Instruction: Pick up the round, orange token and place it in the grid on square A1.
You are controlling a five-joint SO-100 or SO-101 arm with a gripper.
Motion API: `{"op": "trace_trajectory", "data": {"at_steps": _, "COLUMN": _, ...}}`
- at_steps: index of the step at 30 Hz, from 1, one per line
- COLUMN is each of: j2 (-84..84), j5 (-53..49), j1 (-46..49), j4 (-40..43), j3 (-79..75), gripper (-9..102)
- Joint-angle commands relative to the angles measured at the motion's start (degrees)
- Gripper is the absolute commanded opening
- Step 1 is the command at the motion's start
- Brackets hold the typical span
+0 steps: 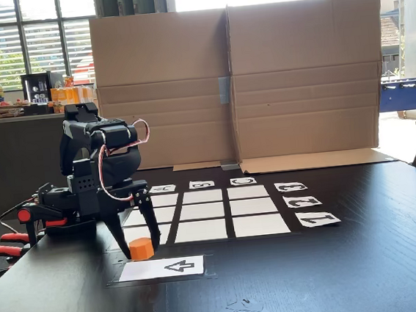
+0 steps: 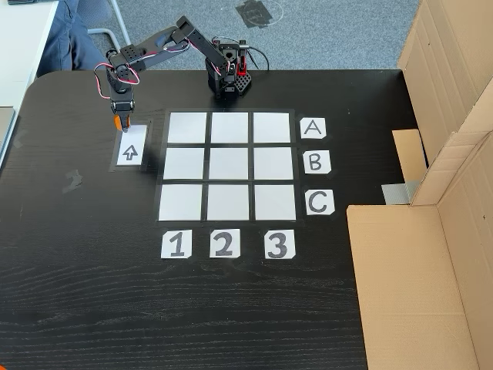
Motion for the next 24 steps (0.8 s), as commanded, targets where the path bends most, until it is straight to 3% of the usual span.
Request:
{"op": "trace_trajectory", "data": {"at_steps": 1, "j2": 6.3, "j5": -0.1, "j1": 1.2, "j4": 1.4, "j3": -1.8, "gripper": 14}}
{"op": "trace_trajectory", "data": {"at_steps": 15, "j2": 28.1, "j5": -0.1, "j1": 1.8, "j4": 1.9, "j3": 10.7, "gripper": 14}}
{"op": "trace_trajectory", "data": {"at_steps": 24, "j2": 44.6, "j5": -1.2, "j1": 0.4, "j4": 2.0, "j3": 27.6, "gripper": 14}}
